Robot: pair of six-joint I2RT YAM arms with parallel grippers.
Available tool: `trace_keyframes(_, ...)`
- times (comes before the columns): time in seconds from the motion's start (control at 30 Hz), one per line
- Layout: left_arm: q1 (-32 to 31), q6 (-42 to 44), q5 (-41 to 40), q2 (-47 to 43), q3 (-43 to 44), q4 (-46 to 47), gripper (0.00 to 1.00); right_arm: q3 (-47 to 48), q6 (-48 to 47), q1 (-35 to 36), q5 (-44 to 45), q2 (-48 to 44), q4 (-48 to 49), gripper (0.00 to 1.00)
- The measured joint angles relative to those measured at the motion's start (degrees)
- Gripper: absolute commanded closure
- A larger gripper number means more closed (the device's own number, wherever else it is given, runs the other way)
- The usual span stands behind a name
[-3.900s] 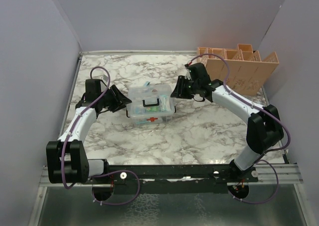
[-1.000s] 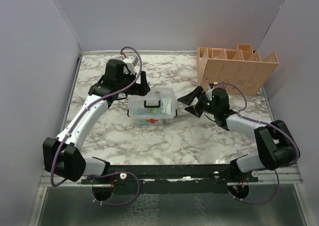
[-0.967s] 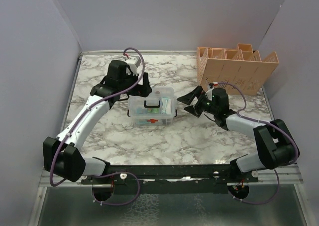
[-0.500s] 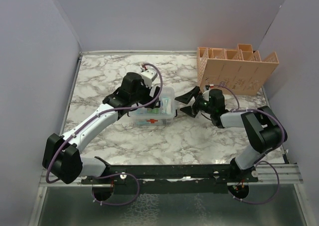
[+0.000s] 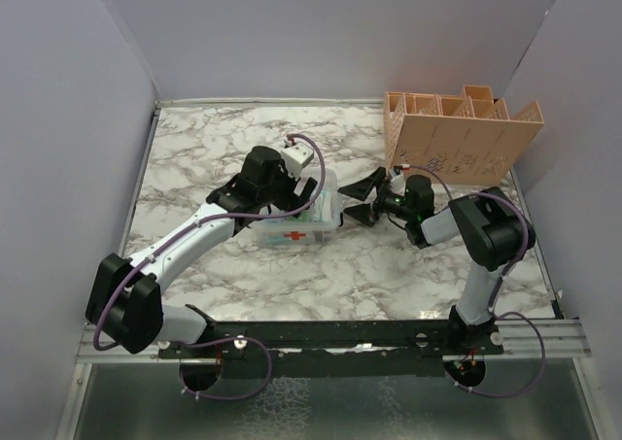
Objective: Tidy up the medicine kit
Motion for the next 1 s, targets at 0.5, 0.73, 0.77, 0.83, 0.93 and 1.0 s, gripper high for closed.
trace_keyframes(0.5, -0.87, 2.03, -1.53, 0.92, 0.0, -1.33, 0.08, 0.09, 6.23, 0.11, -4.35, 2.36, 11.13, 0.01)
trace_keyframes(0.73, -0.9, 2.03, -1.86, 0.92, 0.0, -1.36, 0.09, 0.28, 3.89, 0.04, -4.33, 0.39, 7.91, 0.04)
trace_keyframes(0.77, -0.9, 2.03, -1.88, 0.92, 0.0, -1.36, 0.09, 0.28, 3.52, 0.02, -4.33, 0.11, 7.43, 0.05)
trace_keyframes(0.83, -0.9, 2.01, -1.9, 0.92, 0.0, -1.38, 0.09, 0.28, 2.78, 0.0, -4.26, -0.66, 6.25, 0.06)
trace_keyframes(0.93, -0.94, 1.92, -1.97, 0.92, 0.0, -1.4, 0.09, 0.28, 1.22, -0.07, -4.04, -2.51, 3.76, 0.08)
trace_keyframes(1.0, -0.98, 1.81, -2.01, 0.92, 0.0, -1.4, 0.1, 0.28, 0.33, -0.09, -4.04, -4.31, 2.16, 0.09)
